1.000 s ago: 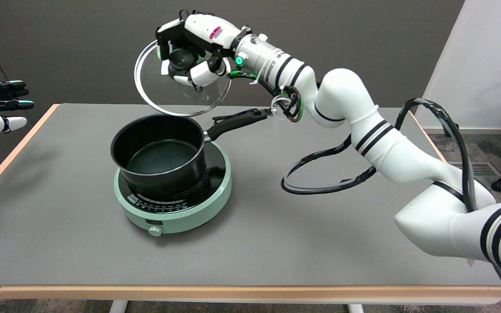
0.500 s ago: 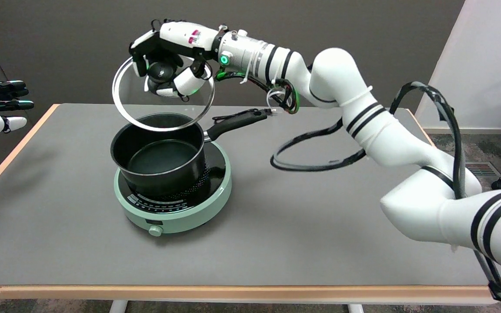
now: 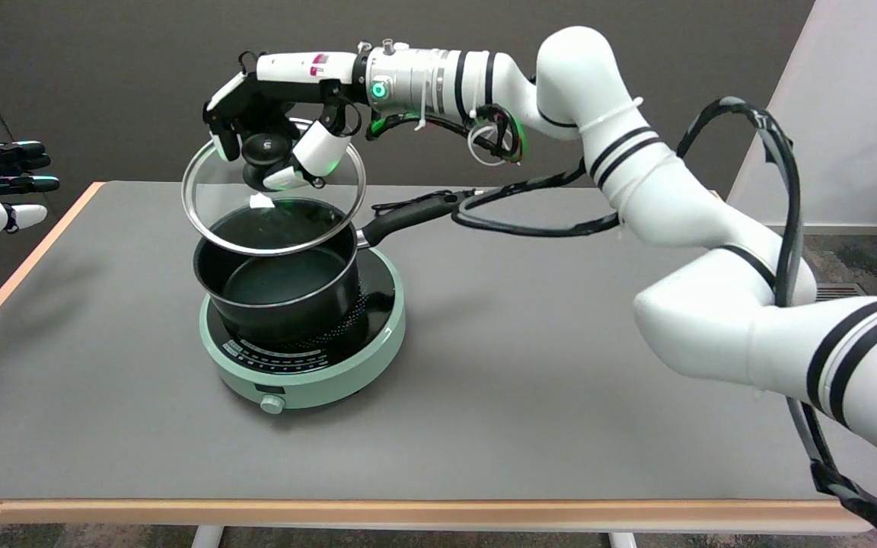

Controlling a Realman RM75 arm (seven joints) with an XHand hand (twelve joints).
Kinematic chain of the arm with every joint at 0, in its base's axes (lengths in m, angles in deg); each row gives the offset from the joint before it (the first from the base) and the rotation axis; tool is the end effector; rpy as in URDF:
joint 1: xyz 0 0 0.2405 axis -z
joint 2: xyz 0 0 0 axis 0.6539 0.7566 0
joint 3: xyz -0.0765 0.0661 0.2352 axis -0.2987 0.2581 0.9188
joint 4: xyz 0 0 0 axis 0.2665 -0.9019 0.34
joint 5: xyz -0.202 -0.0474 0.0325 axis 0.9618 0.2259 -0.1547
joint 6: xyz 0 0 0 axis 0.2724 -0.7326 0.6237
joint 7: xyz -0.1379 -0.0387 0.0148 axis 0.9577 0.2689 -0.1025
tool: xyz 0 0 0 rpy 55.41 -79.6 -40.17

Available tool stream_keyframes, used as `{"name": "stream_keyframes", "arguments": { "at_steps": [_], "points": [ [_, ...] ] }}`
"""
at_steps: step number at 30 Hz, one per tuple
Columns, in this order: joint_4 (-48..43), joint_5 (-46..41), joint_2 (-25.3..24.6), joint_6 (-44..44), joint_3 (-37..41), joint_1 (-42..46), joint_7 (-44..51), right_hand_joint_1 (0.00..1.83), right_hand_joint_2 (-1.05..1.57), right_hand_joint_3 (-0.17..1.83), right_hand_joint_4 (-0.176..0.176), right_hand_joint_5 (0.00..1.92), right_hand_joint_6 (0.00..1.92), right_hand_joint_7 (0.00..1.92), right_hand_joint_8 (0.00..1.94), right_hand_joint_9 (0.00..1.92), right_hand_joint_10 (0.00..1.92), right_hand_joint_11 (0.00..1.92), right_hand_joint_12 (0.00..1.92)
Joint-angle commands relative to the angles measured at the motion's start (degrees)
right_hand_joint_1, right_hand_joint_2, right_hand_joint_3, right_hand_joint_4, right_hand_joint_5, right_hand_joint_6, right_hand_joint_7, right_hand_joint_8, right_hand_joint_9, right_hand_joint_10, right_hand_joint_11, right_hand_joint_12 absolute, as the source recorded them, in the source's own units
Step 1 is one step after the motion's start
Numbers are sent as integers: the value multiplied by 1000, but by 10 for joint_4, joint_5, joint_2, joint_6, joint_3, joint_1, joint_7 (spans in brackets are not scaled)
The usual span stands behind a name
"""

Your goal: Place the pot lid onto the soup pot.

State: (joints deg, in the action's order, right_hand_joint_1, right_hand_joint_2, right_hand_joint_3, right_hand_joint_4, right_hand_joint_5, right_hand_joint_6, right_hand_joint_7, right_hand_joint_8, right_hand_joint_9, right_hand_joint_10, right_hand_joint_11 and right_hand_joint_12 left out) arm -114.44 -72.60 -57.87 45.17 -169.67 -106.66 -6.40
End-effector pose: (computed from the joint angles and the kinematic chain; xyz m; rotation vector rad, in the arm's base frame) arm -0.0434 -0.5137 0.1356 2.4537 -0.4708 0.0848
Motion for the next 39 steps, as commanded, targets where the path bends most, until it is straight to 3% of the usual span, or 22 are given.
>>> {"name": "stream_keyframes", "arguments": {
  "at_steps": [1, 10, 39],
  "points": [
    [162, 117, -61, 87, 41, -81, -49, 1347, 880, 648, 176, 594, 1165, 832, 1425, 816, 1657, 677, 1921],
    [239, 100, -87, 59, 56, -94, -48, 1348, 877, 653, 176, 600, 1185, 831, 1428, 809, 1663, 678, 1921],
    [232, 78, -95, 11, 54, -73, -47, 1351, 860, 680, 176, 622, 1190, 841, 1425, 808, 1668, 686, 1921]
  ]
}}
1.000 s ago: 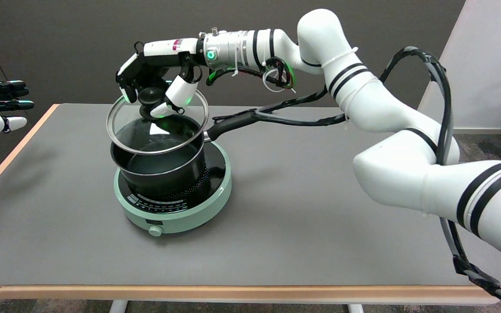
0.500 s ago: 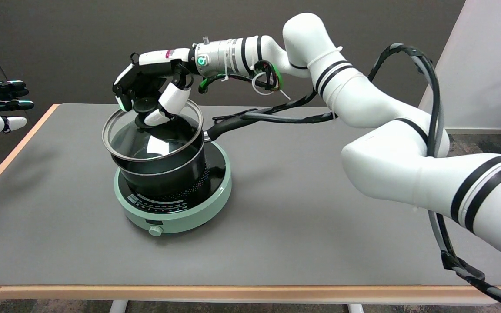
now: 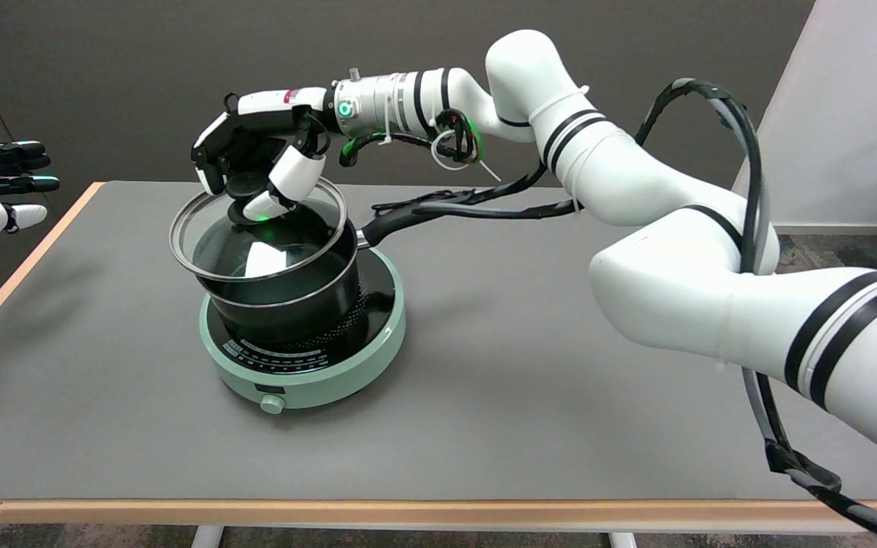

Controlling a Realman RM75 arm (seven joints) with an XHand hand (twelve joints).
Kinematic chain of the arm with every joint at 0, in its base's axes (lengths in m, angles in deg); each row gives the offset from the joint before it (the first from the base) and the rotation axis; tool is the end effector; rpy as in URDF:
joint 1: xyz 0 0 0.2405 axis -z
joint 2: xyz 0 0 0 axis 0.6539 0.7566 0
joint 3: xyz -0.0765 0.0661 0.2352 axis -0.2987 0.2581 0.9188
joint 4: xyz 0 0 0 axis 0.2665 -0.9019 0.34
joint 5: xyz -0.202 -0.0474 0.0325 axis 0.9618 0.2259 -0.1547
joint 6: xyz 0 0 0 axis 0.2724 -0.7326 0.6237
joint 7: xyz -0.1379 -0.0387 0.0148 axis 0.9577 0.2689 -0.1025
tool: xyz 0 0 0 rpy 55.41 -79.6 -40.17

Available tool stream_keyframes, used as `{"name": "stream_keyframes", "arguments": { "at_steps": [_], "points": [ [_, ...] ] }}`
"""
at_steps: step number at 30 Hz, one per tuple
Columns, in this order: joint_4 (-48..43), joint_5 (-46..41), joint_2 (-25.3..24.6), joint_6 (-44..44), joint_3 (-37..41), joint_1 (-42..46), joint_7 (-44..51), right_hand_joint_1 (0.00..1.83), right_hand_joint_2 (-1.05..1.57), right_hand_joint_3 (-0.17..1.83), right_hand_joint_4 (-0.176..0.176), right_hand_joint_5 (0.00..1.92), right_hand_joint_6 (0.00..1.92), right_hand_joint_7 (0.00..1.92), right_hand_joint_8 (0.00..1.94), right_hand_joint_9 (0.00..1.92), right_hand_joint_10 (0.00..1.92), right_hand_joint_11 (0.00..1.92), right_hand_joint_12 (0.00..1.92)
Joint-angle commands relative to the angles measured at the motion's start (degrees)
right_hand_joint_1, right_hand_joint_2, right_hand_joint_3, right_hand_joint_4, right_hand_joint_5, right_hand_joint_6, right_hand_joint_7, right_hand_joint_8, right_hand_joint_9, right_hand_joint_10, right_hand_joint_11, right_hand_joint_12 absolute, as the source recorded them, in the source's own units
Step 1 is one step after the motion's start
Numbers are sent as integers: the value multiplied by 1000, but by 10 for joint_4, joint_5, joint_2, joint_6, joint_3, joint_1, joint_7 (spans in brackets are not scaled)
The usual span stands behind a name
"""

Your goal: Place the pot lid onto the soup pot.

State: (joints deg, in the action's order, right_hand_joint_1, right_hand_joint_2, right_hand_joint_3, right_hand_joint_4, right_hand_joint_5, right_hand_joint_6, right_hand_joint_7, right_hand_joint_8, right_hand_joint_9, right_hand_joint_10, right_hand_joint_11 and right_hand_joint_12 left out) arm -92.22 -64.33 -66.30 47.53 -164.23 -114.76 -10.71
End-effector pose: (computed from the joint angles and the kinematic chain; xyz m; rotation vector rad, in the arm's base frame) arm -0.0735 -0.5369 0.1085 2.3456 -0.8083 -0.0014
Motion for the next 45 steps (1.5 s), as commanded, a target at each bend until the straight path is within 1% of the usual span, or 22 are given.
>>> {"name": "stream_keyframes", "arguments": {
  "at_steps": [1, 12, 29, 45],
  "points": [
    [9, -3, -12, -13, -1, 10, -5, 1351, 860, 679, 176, 621, 1190, 841, 1425, 808, 1667, 683, 1921],
    [4, -2, -16, -13, -3, 18, -6, 1353, 848, 697, 176, 632, 1187, 848, 1422, 815, 1670, 751, 1921],
    [1, 16, -18, -26, -14, 20, -6, 1353, 847, 699, 176, 633, 1188, 849, 1422, 815, 1671, 768, 1921],
    [-14, 25, -7, -35, -14, 28, -6, 1353, 846, 701, 176, 632, 1190, 849, 1423, 816, 1675, 769, 1921]
  ]
}}
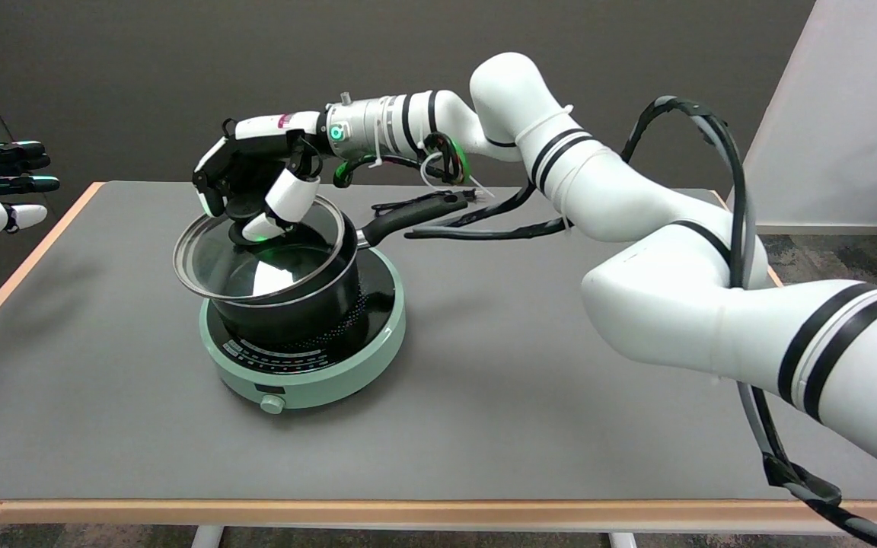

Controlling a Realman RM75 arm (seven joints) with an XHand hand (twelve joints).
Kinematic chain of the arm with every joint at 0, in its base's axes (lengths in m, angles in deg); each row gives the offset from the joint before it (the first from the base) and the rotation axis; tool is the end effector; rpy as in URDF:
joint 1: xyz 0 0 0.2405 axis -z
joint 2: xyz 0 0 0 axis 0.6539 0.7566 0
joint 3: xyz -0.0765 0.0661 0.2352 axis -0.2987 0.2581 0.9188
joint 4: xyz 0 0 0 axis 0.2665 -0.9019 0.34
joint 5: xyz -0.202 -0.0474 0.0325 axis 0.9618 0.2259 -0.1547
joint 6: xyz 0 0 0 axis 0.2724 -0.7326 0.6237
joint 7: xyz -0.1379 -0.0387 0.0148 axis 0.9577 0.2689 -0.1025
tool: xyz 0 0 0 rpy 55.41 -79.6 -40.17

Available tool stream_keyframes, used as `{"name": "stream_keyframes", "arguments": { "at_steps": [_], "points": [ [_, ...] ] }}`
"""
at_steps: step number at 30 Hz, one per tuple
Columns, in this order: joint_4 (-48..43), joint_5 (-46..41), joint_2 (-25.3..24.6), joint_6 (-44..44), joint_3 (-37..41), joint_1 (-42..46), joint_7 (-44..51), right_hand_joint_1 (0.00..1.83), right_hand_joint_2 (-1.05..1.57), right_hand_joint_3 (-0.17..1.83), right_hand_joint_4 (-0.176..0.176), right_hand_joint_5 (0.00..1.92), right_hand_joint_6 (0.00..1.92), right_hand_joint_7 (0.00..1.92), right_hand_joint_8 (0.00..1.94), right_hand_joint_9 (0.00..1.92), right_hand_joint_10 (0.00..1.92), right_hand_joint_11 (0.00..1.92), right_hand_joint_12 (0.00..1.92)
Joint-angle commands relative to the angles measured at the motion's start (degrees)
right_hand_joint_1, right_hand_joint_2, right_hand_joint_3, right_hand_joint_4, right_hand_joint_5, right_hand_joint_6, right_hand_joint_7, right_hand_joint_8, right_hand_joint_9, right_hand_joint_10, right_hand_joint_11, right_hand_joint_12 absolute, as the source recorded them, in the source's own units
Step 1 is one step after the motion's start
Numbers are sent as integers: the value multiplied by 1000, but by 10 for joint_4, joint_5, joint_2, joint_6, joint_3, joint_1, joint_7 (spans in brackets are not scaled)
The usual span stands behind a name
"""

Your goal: Place the pot lid onto the soup pot.

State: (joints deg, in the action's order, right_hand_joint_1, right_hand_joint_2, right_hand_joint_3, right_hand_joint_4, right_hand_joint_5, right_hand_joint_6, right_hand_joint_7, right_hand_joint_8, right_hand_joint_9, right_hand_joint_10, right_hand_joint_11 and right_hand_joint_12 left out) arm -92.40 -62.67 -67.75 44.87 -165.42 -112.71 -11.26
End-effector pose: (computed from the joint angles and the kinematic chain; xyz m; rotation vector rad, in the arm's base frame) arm -0.0942 -0.5355 0.0977 2.3164 -0.8147 -0.0364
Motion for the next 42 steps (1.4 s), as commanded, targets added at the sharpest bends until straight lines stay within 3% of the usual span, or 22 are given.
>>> {"name": "stream_keyframes", "arguments": {
  "at_steps": [1, 31, 42],
  "points": [
    [-13, 9, 9, -8, -2, 8, 0, 1353, 846, 701, 176, 632, 1191, 849, 1423, 816, 1674, 769, 1921],
    [-27, 7, 16, -1, 3, 18, 0, 1353, 843, 707, 176, 630, 1193, 851, 1423, 815, 1676, 768, 1921],
    [-25, 9, 16, -5, 3, 21, 0, 1351, 857, 686, 176, 614, 1203, 842, 1427, 806, 1673, 681, 1921]
  ]
}}
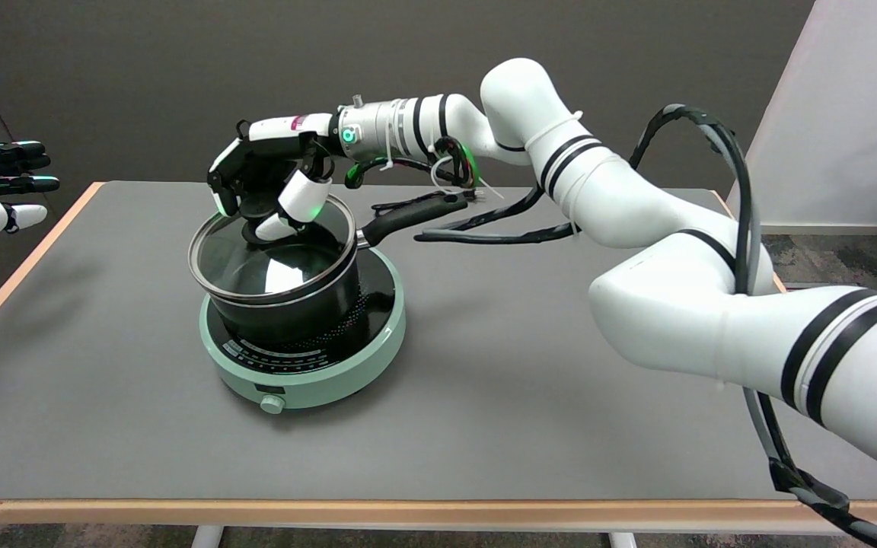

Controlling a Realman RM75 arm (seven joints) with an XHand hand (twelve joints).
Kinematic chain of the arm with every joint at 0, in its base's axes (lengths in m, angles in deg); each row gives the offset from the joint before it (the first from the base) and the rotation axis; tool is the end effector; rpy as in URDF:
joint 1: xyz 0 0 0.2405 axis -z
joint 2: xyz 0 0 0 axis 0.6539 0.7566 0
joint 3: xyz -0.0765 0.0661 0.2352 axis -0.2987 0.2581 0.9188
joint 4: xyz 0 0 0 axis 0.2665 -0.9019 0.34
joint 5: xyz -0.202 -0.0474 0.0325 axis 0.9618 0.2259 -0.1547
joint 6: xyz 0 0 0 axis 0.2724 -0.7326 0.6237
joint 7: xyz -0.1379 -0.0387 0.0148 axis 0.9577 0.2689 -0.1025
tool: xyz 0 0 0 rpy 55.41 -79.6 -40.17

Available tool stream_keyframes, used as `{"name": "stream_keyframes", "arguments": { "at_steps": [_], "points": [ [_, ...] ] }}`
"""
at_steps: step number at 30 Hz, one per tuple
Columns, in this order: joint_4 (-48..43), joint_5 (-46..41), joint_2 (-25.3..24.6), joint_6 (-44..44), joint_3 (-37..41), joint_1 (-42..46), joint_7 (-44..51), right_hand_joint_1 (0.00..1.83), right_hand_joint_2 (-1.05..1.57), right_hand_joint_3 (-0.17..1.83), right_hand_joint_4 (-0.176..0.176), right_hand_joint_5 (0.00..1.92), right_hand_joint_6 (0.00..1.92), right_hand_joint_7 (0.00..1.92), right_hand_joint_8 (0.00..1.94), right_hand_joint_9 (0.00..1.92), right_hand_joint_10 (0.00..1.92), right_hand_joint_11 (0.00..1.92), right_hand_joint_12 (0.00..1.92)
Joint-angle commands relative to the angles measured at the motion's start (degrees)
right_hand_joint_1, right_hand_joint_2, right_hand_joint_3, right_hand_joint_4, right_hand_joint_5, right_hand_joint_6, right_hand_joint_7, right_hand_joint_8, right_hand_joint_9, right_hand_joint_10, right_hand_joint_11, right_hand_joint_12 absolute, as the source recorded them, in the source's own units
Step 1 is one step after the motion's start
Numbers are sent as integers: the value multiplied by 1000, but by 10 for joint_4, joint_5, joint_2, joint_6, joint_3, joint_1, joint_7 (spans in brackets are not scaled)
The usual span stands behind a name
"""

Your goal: Place the pot lid onto the soup pot.

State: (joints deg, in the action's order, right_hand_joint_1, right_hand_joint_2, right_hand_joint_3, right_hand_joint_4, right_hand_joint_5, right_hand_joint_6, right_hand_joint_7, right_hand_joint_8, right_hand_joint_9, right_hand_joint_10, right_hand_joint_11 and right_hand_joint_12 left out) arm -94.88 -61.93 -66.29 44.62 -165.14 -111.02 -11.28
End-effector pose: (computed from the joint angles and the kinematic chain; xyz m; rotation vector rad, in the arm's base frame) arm -0.0988 -0.5359 0.1093 2.3014 -0.7883 -0.0349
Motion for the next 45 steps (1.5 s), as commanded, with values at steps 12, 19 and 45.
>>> {"name": "stream_keyframes", "arguments": {
  "at_steps": [12, 19, 45],
  "points": [
    [-2, 1, 3, -7, 1, 8, 1, 1350, 866, 667, 176, 605, 1203, 840, 1420, 802, 1667, 660, 1921],
    [-3, 1, 3, -12, 1, 9, 4, 1349, 869, 660, 176, 604, 1197, 840, 1417, 803, 1663, 657, 1921],
    [-10, -4, 7, -11, 2, 15, 5, 1348, 895, 596, 176, 612, 1164, 843, 1383, 801, 1614, 594, 1921]
  ]
}}
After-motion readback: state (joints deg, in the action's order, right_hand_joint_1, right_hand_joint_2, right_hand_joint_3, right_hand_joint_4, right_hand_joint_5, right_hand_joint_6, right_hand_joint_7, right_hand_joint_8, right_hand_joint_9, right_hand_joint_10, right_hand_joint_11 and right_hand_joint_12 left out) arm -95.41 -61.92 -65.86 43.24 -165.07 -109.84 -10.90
